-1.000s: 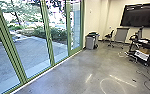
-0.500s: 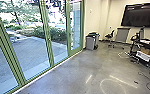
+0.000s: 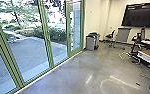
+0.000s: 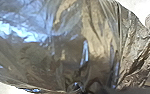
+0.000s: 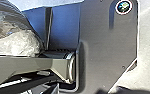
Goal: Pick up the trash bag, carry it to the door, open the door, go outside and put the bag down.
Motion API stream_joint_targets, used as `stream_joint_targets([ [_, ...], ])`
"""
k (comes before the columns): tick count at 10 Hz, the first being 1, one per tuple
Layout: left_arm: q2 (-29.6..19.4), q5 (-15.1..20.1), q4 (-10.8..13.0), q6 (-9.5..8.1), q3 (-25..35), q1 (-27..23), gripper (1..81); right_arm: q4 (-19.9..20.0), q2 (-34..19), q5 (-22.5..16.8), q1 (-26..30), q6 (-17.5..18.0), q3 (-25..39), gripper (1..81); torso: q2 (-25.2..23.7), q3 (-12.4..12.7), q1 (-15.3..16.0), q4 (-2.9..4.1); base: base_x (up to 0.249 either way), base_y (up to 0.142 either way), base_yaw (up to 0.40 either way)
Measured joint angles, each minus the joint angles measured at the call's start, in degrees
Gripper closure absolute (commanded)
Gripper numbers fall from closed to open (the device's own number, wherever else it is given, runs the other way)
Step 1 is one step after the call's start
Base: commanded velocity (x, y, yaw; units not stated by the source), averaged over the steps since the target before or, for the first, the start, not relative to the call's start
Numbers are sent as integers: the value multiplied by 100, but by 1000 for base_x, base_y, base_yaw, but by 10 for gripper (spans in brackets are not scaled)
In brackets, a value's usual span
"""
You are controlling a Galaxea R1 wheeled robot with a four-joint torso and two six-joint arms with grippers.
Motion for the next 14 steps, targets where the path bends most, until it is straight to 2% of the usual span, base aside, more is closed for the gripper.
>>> stream_joint_targets([
  [14, 2, 0, 39, 1, 0, 0, 811, 0, 0, 0, 0, 0, 0, 10, 0, 0, 0, 0, 121, 0, 0],
])
